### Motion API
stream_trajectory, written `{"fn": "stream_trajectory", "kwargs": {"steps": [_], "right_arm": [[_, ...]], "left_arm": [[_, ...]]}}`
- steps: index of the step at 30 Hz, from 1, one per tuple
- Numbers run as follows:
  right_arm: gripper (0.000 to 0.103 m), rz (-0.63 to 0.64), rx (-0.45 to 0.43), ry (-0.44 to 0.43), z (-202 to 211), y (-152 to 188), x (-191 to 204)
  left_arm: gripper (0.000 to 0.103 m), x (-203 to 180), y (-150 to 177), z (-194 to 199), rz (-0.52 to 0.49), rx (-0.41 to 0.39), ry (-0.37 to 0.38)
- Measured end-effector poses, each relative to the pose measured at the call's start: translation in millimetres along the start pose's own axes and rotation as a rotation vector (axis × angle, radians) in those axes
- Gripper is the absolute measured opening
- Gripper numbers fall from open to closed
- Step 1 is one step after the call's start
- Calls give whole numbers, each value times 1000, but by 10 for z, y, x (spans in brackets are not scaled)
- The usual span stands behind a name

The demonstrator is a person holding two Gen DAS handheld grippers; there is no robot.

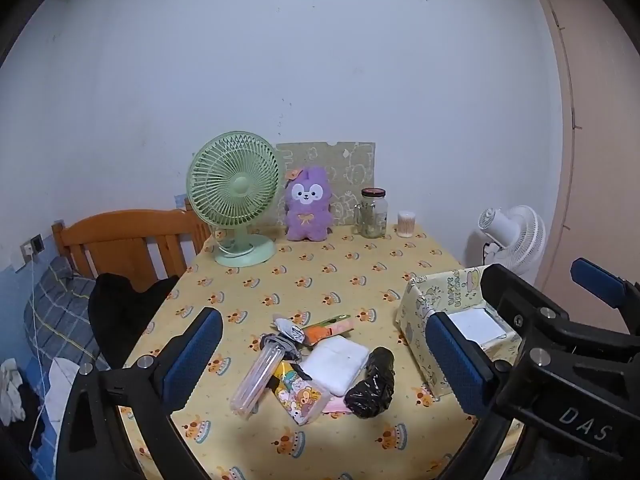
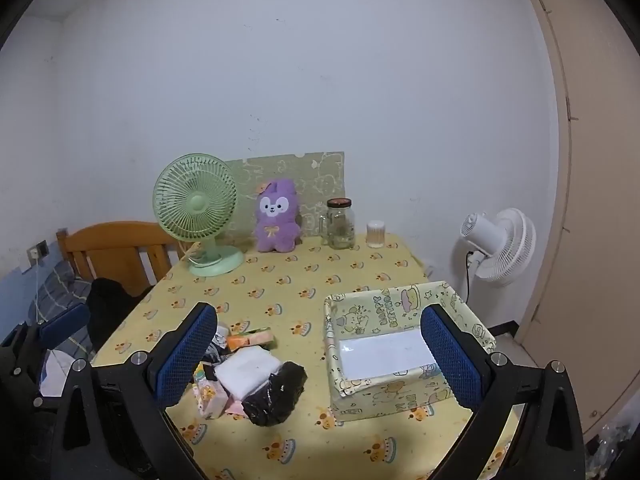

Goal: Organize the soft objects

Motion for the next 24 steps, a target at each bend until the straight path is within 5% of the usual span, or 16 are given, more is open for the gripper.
{"fn": "stream_trajectory", "kwargs": {"steps": [24], "right_arm": [[103, -16, 20, 5, -78, 1, 2]], "left_arm": [[102, 10, 61, -89, 11, 6, 12]]}}
Point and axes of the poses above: each gripper's, at about its wrist camera, not at the fingertips, and z roughly against the way its jaws point, x to its left, y to its underside, the point moved 2 cm from there along -z, roughly the way its jaws point, and after that the axes turned 4 degrees about z, right-handed, at the moved point
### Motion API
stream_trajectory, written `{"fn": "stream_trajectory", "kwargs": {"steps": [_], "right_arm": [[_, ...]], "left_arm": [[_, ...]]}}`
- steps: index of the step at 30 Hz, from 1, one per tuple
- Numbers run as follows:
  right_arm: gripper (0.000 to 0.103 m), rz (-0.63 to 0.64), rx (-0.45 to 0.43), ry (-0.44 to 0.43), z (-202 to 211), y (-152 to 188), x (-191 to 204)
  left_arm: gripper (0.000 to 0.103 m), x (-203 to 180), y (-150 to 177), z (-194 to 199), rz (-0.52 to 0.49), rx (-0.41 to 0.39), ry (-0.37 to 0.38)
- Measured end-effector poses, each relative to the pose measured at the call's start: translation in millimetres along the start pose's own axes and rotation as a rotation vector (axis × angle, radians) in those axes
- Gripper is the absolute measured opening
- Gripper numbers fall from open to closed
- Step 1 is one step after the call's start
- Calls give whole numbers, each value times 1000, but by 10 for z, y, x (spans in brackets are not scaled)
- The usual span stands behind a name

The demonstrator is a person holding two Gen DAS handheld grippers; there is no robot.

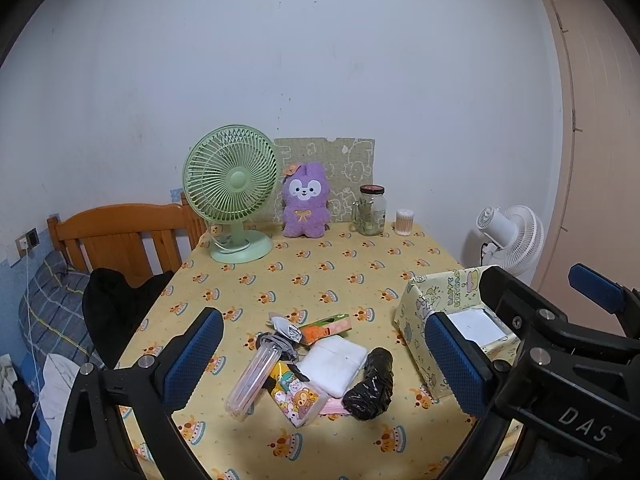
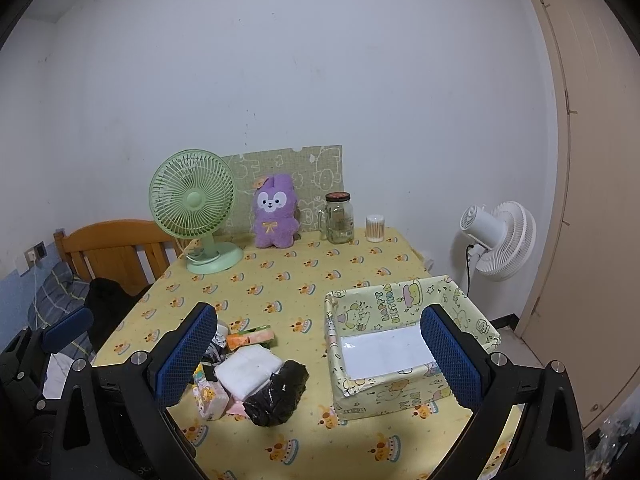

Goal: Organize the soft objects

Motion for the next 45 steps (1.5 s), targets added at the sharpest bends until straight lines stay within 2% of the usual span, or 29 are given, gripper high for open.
{"fn": "stream_trajectory", "kwargs": {"steps": [45], "right_arm": [[103, 0, 5, -2, -43, -9, 30]], "left_arm": [[97, 58, 28, -8, 8, -6, -9]]}}
Point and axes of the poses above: each gripper's, at about its wrist camera, not at the fingertips, and z roughly against the way its jaws point, x to its left, y to its underside, the point moved 2 cm from there along -z, roughly the way its jaws point, and after that the axes turned 4 degrees about z, right-handed, at the moved point
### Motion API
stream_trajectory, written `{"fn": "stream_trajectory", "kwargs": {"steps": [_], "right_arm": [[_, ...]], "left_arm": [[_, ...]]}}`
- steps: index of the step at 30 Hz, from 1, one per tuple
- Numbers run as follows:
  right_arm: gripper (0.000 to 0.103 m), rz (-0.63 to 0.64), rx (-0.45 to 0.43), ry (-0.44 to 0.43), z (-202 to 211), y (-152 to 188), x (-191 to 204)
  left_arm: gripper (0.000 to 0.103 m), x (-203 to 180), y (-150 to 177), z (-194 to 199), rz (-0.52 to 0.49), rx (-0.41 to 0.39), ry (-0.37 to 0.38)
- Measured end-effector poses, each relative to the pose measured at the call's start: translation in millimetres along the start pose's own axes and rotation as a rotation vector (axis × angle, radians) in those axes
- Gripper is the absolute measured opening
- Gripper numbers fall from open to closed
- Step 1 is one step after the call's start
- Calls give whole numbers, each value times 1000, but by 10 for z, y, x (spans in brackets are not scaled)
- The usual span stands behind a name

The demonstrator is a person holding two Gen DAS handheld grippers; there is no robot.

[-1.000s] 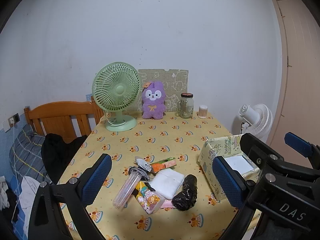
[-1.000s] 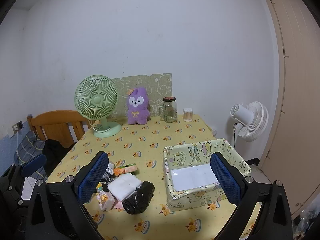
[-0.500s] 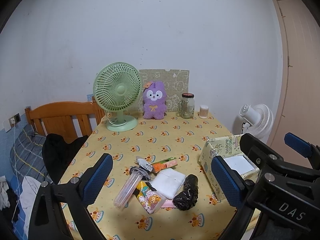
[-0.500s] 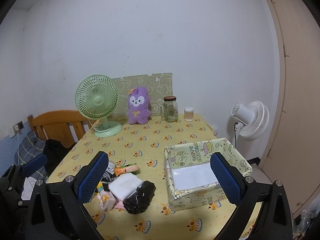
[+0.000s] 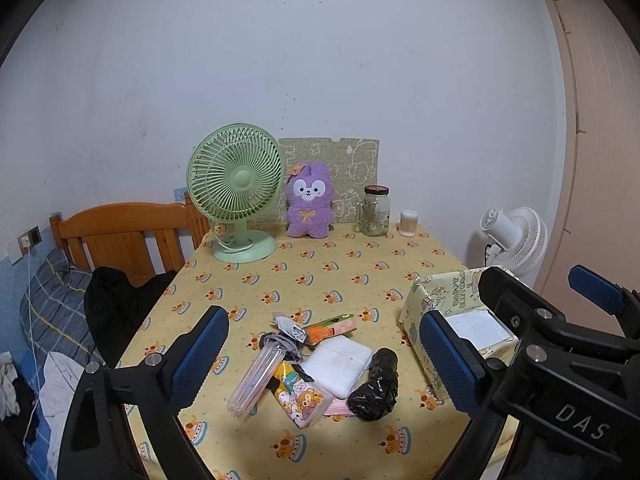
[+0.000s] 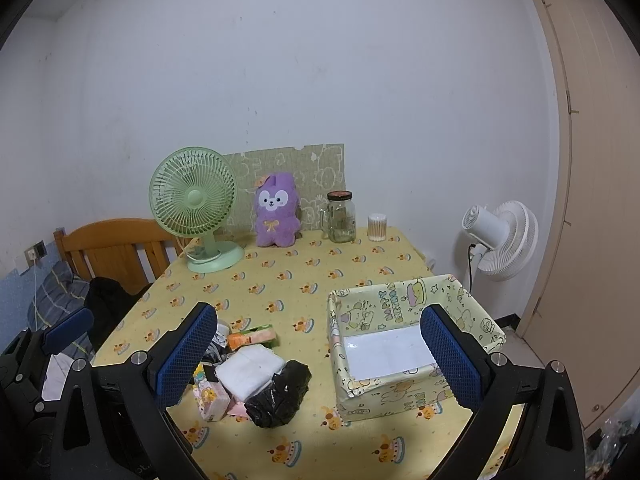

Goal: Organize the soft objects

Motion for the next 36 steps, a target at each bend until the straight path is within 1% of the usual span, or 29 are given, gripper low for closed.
{"fn": "stream_trajectory", "kwargs": {"steps": [5, 10, 14, 17, 21, 27, 29, 36], "right_arm": [[103, 14, -8, 21, -23, 2, 25], [103, 8, 14, 1, -114, 32, 51], [103, 3, 27, -18, -214, 73, 91], [103, 6, 37, -23, -301, 109, 130], [103, 2, 53, -44, -408, 188, 182], [103, -4, 89, -69, -608, 339, 261], [102, -2, 103, -73, -684, 397, 295], [102, 14, 129, -84, -857, 547, 399]], "left_arm": [[97, 28, 11, -44, -2, 10, -2], [97, 56, 44, -130, 2, 25, 0], [96, 93, 92, -235, 13, 49, 17], [94, 105, 141, -304, 13, 55, 16], [93, 124, 221, -408, 10, 74, 18], [91, 172, 378, -567, 21, 91, -13], [90, 196, 434, -636, 23, 108, -17], [88, 227, 598, -829, 36, 152, -2]]}}
Point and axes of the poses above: each gripper's, at about its wrist camera, not at the fingertips, and z roughly against the way its jaws point, x to its left, y to its underside, the point moved 2 cm from there along -z, roughly the way its jaws point, and after that the axes turned 4 degrees about z, right-handed, at the moved point
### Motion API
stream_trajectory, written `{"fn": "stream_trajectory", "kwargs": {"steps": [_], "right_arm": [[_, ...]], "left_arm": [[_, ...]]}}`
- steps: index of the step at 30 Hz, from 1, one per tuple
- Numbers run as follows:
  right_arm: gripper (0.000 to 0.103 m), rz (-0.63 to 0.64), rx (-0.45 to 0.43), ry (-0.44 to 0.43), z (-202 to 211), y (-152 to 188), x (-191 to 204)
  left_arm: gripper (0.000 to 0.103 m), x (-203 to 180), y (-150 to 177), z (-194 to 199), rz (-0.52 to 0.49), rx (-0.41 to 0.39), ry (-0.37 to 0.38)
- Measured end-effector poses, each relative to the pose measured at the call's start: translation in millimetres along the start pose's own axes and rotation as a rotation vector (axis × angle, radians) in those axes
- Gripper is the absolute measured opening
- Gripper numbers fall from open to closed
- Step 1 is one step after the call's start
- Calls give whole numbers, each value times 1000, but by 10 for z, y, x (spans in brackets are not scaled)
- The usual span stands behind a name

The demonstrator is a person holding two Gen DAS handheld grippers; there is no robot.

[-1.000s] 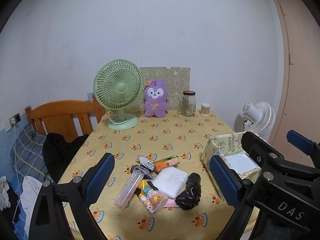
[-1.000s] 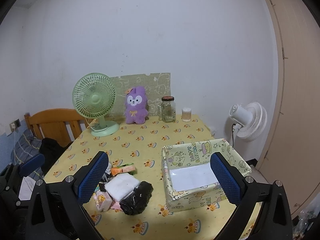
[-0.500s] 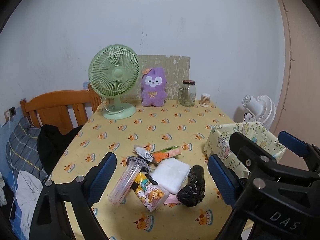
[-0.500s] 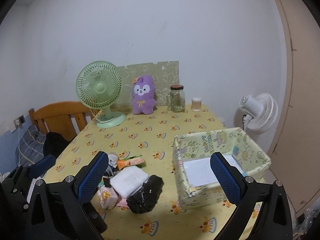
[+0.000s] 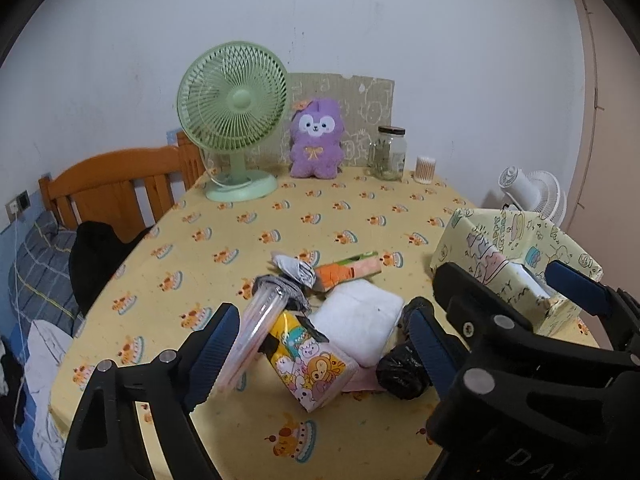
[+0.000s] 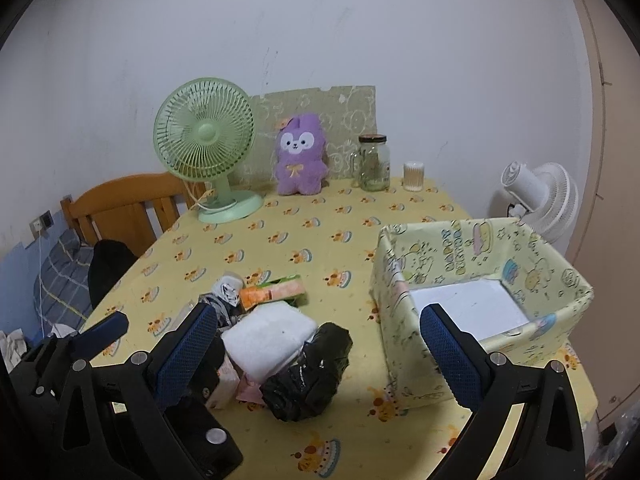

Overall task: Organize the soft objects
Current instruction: 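Move both tools down toward the pile of items on the table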

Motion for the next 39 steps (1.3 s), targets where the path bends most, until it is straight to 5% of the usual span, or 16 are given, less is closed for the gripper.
{"fn": "stream_trajectory", "kwargs": {"steps": [27, 33, 39], "right_arm": [[93, 37, 199, -10, -747, 466, 163], [80, 20, 240, -27, -865, 526, 148], [47, 28, 269, -36, -906, 530, 149]], "left_arm": [[77, 127, 473, -663, 39, 202, -24], [60, 99, 490, -708, 36, 207, -9], [48, 85, 483, -705, 35, 204, 8]]}}
Point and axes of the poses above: each gripper's, at about its wrist camera, not at the fingertips, and z roughly against the way its jaws point, x to its left, y to its underside, the point moved 2 cm from there along -z, roughly the way its jaws point, and after that the axes turned 4 degrees about z, right-handed, at the moved point
